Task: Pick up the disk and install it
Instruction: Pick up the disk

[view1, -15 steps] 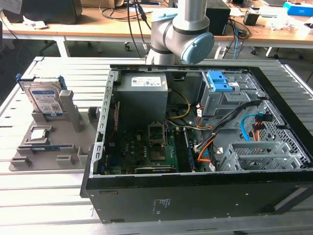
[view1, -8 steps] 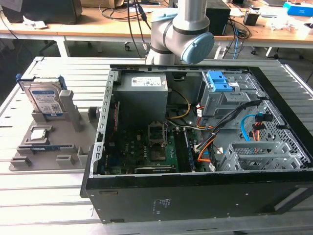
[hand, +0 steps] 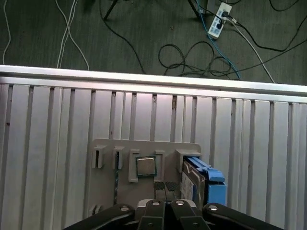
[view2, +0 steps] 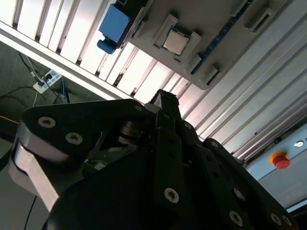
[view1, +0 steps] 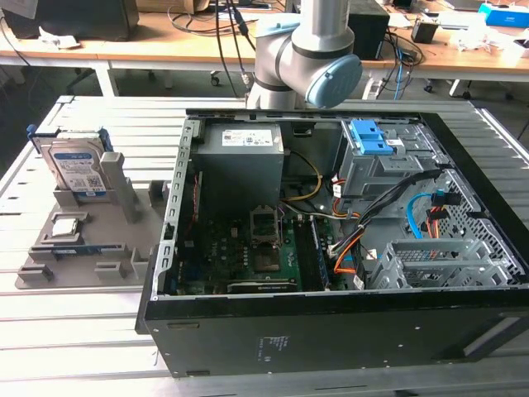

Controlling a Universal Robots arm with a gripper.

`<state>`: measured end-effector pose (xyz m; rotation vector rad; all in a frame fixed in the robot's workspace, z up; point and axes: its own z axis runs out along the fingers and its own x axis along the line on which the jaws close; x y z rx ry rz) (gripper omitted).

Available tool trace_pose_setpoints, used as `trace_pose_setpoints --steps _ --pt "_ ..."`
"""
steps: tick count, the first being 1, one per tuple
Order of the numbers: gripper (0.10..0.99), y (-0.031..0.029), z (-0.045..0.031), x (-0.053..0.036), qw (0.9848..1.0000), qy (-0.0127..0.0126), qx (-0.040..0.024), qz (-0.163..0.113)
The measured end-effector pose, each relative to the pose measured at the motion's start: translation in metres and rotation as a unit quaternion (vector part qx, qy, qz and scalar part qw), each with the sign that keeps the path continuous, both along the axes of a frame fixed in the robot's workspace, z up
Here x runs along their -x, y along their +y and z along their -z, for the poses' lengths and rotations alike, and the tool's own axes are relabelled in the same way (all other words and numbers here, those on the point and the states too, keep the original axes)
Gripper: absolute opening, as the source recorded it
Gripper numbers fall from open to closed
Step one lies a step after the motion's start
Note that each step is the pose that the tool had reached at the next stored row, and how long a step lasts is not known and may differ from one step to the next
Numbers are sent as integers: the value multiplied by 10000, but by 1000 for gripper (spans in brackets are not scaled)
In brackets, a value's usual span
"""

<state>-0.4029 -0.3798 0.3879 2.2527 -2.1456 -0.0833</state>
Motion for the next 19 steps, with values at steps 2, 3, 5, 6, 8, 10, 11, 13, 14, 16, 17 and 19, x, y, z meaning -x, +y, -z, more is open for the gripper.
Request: trace_pose_setpoints --steps 2,3,5,6,8,10,11,13,14,16,17,19 --pt "106 0 0 0 9998 0 24 189" --pt "106 1 1 0 9997 0 29 257" --pt "106 1 1 0 9991 0 34 424" --pt "106 1 1 0 9987 1 34 504" --pt "106 1 2 0 9971 1 36 758" --pt "106 1 2 0 9961 2 42 877" --pt "106 1 2 0 9961 2 43 879" --pt "106 0 2 0 9961 1 43 879" --pt "106 1 2 0 9961 1 43 880" --pt "114 1 2 0 9961 1 42 880" --pt "169 1 2 0 9961 1 42 881" --pt "294 0 2 0 9961 1 42 882"
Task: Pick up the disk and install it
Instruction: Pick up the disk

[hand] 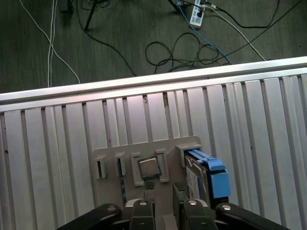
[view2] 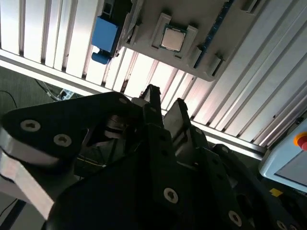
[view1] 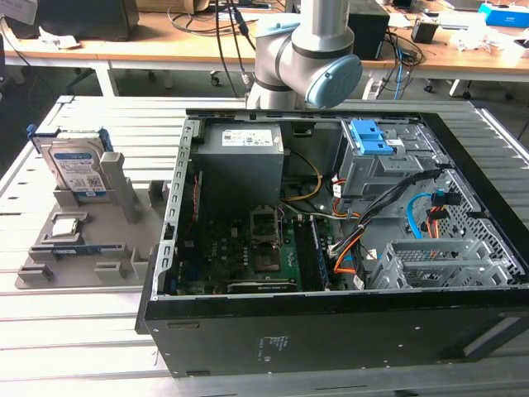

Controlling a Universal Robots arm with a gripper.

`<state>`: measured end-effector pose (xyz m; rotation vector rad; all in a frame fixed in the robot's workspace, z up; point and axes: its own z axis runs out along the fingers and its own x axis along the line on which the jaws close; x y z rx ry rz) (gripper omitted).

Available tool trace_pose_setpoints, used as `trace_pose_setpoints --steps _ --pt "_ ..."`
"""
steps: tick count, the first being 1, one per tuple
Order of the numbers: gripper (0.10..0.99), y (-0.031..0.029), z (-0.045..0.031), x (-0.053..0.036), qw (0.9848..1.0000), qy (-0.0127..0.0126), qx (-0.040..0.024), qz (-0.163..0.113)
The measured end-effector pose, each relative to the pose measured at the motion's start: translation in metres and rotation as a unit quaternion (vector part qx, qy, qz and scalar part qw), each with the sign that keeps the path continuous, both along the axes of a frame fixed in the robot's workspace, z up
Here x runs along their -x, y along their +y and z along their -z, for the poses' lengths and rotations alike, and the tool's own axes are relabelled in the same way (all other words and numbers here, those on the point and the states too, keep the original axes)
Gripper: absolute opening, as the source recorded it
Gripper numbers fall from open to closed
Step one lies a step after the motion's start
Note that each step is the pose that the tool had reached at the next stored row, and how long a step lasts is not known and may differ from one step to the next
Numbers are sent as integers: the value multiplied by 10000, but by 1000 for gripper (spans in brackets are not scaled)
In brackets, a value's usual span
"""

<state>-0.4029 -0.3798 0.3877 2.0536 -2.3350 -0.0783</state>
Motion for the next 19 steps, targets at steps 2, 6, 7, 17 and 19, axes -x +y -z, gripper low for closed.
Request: trace_pose_setpoints --steps 2,6,7,17,19 --pt "357 0 0 0 10000 0 0 1" --pt "475 0 0 0 10000 0 0 2" --pt "541 0 0 0 10000 0 0 3" --pt "541 3 5 1 9998 -210 0 4" --pt "541 42 5 -2 9998 -214 0 3"
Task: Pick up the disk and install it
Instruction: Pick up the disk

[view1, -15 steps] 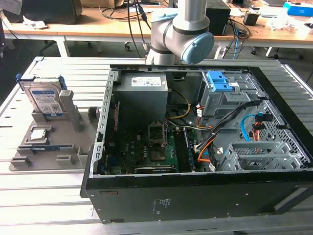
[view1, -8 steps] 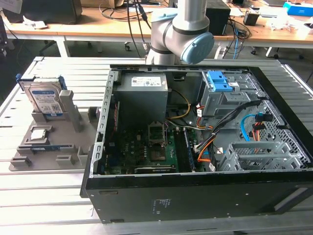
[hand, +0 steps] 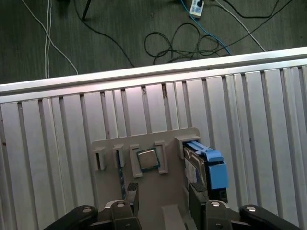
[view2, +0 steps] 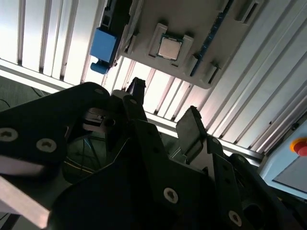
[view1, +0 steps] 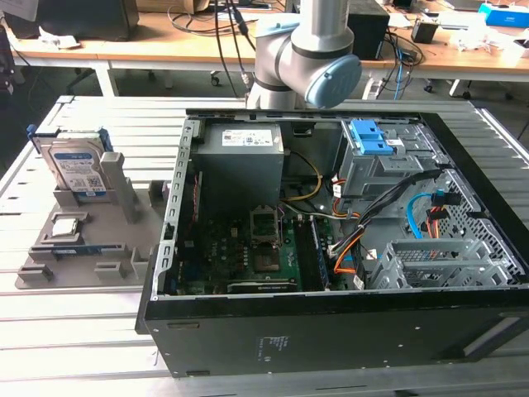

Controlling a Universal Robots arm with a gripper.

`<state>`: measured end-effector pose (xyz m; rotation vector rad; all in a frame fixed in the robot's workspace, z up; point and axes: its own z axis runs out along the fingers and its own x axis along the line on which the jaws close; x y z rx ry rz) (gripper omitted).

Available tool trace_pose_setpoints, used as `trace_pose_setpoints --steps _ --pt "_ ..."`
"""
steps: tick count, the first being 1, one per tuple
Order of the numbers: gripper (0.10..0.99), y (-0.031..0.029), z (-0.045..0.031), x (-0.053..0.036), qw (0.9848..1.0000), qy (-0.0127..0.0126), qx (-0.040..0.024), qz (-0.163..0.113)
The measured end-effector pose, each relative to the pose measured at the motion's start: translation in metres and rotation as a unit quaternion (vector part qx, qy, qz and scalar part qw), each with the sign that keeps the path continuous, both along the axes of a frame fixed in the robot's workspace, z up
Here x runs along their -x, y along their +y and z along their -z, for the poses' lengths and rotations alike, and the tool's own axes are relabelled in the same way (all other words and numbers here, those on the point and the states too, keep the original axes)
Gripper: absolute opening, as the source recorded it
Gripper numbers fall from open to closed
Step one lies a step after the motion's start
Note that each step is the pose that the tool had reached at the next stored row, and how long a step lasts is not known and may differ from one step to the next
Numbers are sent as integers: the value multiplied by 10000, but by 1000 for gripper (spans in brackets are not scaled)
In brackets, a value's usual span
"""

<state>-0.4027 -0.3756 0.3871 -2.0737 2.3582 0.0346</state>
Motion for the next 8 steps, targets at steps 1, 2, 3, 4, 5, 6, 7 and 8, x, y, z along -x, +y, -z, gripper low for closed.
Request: trace_pose_setpoints --steps 1,2,3,4,5,6,7,8 --pt "541 51 -1 -4 10000 -1 0 -1" --pt "541 86 -1 -6 10000 -4 0 -2" --pt "541 131 0 -8 10000 -7 0 -2" --pt "541 162 0 -10 10000 -9 0 -3" --pt "541 192 -1 -10 10000 -9 0 -3" --pt "541 238 -1 -11 10000 -12 1 -3" --pt "541 280 0 -11 10000 -16 1 -3" --pt "541 307 0 -12 10000 -17 1 -3"
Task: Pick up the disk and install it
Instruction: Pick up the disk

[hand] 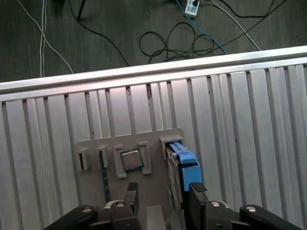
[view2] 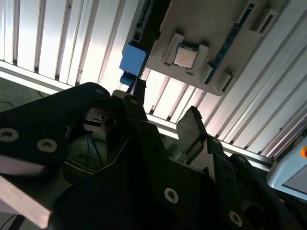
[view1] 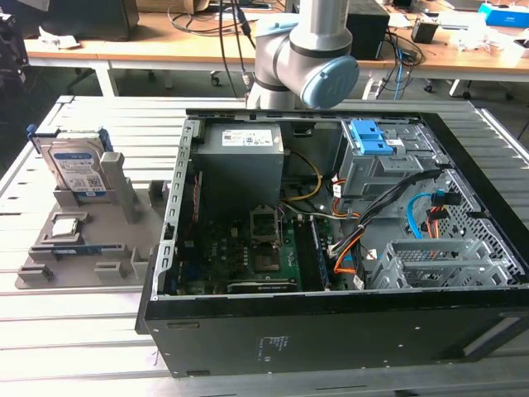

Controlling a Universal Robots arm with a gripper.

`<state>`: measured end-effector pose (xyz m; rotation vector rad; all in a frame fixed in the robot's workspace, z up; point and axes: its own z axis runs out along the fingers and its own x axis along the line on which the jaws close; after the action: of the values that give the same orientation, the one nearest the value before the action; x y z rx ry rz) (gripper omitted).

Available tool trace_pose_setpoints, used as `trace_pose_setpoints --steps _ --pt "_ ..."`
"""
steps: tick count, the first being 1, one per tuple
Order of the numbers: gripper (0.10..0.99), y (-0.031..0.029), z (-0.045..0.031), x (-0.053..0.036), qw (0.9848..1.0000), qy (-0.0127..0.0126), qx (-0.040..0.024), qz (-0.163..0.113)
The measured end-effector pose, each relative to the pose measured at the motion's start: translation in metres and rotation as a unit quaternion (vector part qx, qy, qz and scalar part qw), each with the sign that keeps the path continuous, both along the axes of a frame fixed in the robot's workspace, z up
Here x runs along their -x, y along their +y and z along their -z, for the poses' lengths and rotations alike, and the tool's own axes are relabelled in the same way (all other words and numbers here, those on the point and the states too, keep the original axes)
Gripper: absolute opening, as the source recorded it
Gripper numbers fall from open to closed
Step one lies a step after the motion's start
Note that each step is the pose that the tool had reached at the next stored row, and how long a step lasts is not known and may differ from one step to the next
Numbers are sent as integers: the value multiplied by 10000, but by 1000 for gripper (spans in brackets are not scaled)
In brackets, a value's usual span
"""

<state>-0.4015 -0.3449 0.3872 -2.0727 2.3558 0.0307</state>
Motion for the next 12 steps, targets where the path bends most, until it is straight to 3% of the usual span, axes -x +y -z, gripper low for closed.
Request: trace_pose_setpoints --steps 4,12 --pt "541 110 0 -3 10000 -11 2 0" --pt "541 154 5 -4 10000 -22 3 0"
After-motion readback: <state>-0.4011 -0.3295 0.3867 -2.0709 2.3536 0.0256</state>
